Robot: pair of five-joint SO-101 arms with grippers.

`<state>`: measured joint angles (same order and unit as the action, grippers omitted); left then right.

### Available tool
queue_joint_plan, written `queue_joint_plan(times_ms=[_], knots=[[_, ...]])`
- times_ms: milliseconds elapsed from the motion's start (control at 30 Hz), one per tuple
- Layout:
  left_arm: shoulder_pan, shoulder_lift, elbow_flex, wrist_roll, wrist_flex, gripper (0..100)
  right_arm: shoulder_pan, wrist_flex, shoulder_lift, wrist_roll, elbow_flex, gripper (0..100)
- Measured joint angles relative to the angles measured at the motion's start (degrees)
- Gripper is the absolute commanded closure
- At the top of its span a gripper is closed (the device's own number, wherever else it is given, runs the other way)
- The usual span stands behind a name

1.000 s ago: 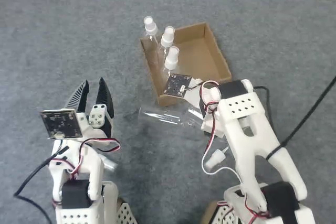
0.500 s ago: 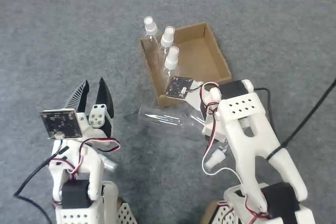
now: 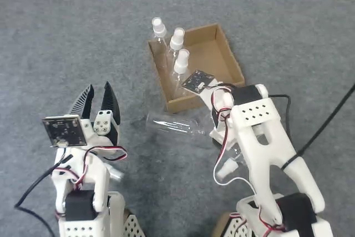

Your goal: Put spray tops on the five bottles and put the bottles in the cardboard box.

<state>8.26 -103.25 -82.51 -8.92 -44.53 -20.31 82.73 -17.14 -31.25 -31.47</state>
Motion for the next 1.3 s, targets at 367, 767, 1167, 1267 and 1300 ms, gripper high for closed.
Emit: queue_joint_plan(times_ms=[367,767,1167,1267,1300], knots=[[0.00,0.00,0.00,0.00,0.00,89,2.37,3.25,-0.35,1.41,0.00,94.6],[0.00,0.00,0.00,0.00,0.00,89,4.04,4.13,-0.35,1.67,0.00,94.6],[0.00,0.00,0.00,0.00,0.00,89,8.35,-0.88,-0.35,17.85,0.70,94.2],[0.00,0.00,-1.05,0.00,0.88,89,8.35,-2.55,-0.35,20.75,0.70,94.2],[0.00,0.00,-1.23,0.00,1.05,89,8.35,-3.16,-0.35,22.07,0.70,94.2]])
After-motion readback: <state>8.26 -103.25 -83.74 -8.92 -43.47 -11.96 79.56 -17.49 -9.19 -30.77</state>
